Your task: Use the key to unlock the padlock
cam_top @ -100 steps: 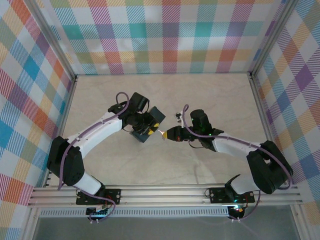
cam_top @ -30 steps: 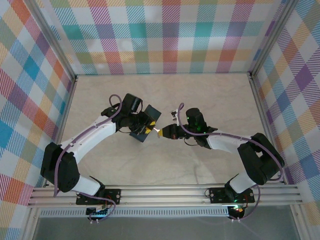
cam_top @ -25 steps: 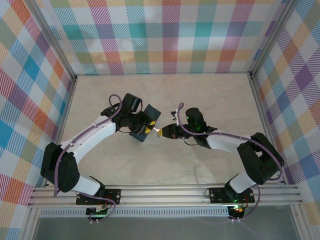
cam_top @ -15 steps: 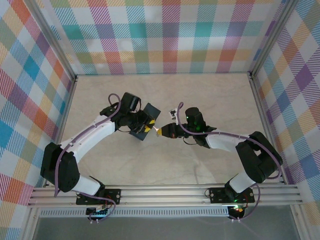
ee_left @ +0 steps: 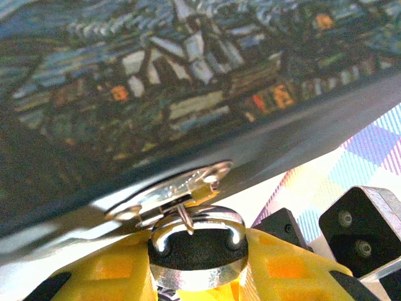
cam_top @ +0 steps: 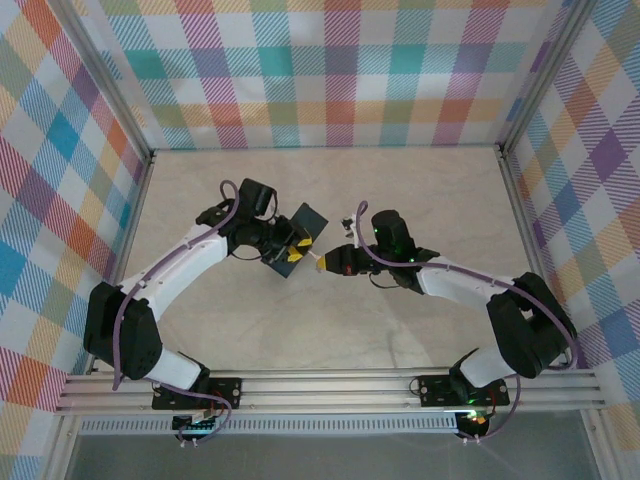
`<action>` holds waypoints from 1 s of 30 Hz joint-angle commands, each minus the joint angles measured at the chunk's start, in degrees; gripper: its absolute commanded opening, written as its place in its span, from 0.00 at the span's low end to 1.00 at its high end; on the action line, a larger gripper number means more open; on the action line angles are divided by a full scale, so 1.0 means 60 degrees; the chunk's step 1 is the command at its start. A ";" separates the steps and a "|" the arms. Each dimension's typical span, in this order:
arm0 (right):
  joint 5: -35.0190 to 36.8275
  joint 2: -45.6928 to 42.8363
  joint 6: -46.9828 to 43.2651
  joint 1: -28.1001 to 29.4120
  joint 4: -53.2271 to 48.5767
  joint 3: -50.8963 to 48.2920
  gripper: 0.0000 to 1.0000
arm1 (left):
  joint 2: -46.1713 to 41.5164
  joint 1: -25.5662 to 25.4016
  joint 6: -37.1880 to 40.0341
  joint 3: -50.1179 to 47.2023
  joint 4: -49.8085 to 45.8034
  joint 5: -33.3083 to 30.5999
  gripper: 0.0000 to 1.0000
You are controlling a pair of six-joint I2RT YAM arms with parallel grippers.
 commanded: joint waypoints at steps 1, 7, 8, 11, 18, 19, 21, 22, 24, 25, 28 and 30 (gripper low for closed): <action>-0.0055 -0.0323 -0.0174 -0.0003 0.0290 -0.0002 0.00 | 0.0069 0.0158 0.0840 0.0672 -0.0314 0.0822 0.13; -0.0334 -0.0051 -0.0261 0.0004 0.0543 0.0299 0.00 | 0.0114 0.0144 0.0808 0.0525 -0.0264 0.1017 0.13; -0.0369 0.0008 -0.0277 0.0000 0.0543 0.0375 0.00 | 0.0109 0.0143 0.0804 0.0531 -0.0257 0.1031 0.13; -0.0415 0.0114 -0.0276 -0.0003 0.0656 0.0444 0.00 | 0.0144 0.0147 0.0904 0.0601 -0.0310 0.1064 0.13; -0.0453 0.0226 -0.0416 -0.0009 0.0808 0.0633 0.00 | 0.0258 0.0001 0.1135 0.0561 -0.0458 0.1044 0.13; -0.0423 0.0258 -0.0485 -0.0003 0.0763 0.0711 0.00 | 0.0293 -0.0052 0.1112 0.0504 -0.0400 0.1056 0.12; -0.0443 0.0352 -0.0692 0.0012 0.0470 0.0956 0.00 | 0.0347 -0.0118 0.1134 0.0516 -0.0443 0.1010 0.12; -0.0471 0.0379 -0.0742 0.0026 0.0377 0.1063 0.00 | 0.0354 -0.0135 0.1149 0.0517 -0.0499 0.0955 0.12; -0.0461 0.0326 -0.0826 0.0067 0.0350 0.1170 0.00 | 0.0361 -0.0132 0.1141 0.0504 -0.0565 0.0867 0.12; -0.0381 0.0261 -0.0873 0.0091 0.0297 0.1209 0.00 | 0.0351 -0.0135 0.1127 0.0474 -0.0570 0.0806 0.11; -0.0313 0.0125 -0.1026 0.0100 0.0195 0.1282 0.00 | 0.0349 -0.0128 0.1007 0.0387 -0.0499 0.0731 0.10; -0.0314 0.0051 -0.1095 0.0114 0.0323 0.1253 0.00 | 0.0377 -0.0124 0.0909 0.0326 -0.0403 0.0789 0.10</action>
